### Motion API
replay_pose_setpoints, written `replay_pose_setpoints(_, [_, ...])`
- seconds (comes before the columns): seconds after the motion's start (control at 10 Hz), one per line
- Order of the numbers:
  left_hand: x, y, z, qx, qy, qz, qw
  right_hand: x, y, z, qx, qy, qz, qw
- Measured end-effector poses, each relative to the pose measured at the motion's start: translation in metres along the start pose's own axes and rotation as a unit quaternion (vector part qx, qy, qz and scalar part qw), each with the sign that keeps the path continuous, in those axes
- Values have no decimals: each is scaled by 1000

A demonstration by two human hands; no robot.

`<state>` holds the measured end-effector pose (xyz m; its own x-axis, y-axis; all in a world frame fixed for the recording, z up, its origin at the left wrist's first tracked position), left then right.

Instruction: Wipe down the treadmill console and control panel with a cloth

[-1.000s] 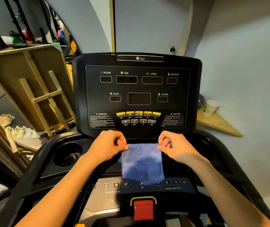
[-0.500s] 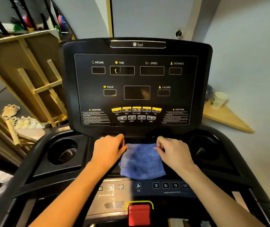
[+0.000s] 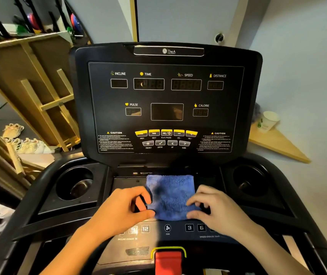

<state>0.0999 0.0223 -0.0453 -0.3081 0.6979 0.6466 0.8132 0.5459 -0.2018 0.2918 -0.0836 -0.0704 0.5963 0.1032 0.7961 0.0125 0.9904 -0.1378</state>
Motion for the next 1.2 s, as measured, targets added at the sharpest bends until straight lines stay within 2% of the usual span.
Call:
replay_pose_setpoints(0.1, [1,0,4,-6,-18,-16,1000,-2,3,-4,-11,33,-6,999])
replay_pose_setpoints(0.4, [7,0,7,-28,17,-82,996,0,12,-9,-64,129,-52,988])
replay_pose_setpoints(0.6, [1,2,10,-42,70,-95,992,3,18,1,-47,83,-68,993])
replay_pose_setpoints(0.7, [-3,4,12,-44,84,-75,993,2,16,8,-25,29,-41,998])
replay_pose_setpoints(0.8, [-6,5,14,-41,89,-46,994,-2,13,13,-1,-6,36,999])
replay_pose_setpoints(0.9, [-8,4,12,-45,98,-33,994,-3,11,12,-2,-19,68,997])
replay_pose_setpoints(1.0, [-7,2,10,-45,101,-34,993,-1,8,12,1,-21,65,998])
replay_pose_setpoints(1.1, [1,-4,5,-45,81,-45,995,5,3,14,1,-5,36,999])
replay_pose_setpoints(1.2, [27,-15,-15,-58,-31,-95,993,33,-6,25,13,57,-30,998])
Point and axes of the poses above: each hand's wrist, its own y-axis towards the middle knuckle, its own x-axis out of the back of the hand, z = x × y, the point moved 10 cm from there along y, towards the middle knuckle, and after that the axes turned 7 degrees about z, right-handed, at the moved point
